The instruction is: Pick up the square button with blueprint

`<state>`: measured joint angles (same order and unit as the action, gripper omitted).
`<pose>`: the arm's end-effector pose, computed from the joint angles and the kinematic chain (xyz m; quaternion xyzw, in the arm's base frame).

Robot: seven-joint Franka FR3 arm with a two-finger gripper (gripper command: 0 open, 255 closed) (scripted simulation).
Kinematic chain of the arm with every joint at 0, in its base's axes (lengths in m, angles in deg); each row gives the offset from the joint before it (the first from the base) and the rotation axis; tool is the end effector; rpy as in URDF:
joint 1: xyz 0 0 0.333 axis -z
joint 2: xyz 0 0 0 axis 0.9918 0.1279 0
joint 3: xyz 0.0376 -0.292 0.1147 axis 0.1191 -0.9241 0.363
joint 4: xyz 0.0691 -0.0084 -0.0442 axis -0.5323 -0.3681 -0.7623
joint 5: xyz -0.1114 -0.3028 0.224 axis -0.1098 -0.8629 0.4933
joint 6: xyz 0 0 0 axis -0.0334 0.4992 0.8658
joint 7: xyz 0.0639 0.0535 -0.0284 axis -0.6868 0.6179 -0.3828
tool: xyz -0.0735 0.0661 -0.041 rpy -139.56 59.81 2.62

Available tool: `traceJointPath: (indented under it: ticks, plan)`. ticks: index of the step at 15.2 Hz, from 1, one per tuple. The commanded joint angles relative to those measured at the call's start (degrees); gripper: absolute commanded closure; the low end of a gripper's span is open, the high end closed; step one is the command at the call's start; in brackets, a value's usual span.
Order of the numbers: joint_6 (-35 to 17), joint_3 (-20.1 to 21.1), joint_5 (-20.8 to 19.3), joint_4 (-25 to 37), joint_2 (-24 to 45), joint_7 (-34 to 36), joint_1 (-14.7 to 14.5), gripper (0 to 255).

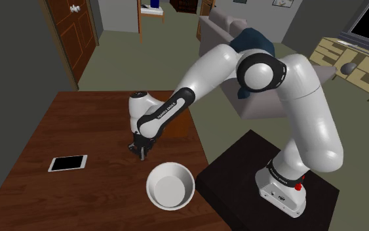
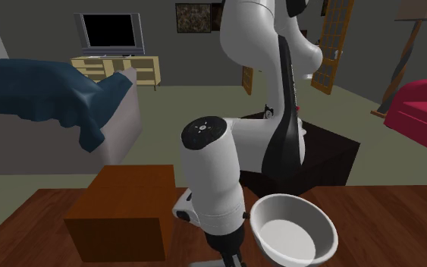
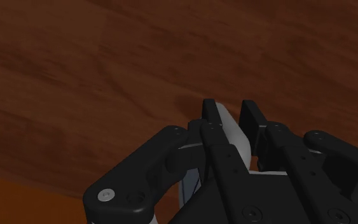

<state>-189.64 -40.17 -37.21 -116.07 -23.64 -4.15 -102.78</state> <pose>0.5379 0.3624 0.1264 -0.9915 0.0989 0.0768 0.0352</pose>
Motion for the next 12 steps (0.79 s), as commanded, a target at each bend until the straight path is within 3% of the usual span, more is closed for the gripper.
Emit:
traceJointPath:
  ticks: [1,12]
  plan:
    - [0.9,0.2,0.2,-0.6,-1.5,-0.1,0.3,255]
    - [5.1,1.3,1.2,-1.9,-7.0,0.0,1.2,255]
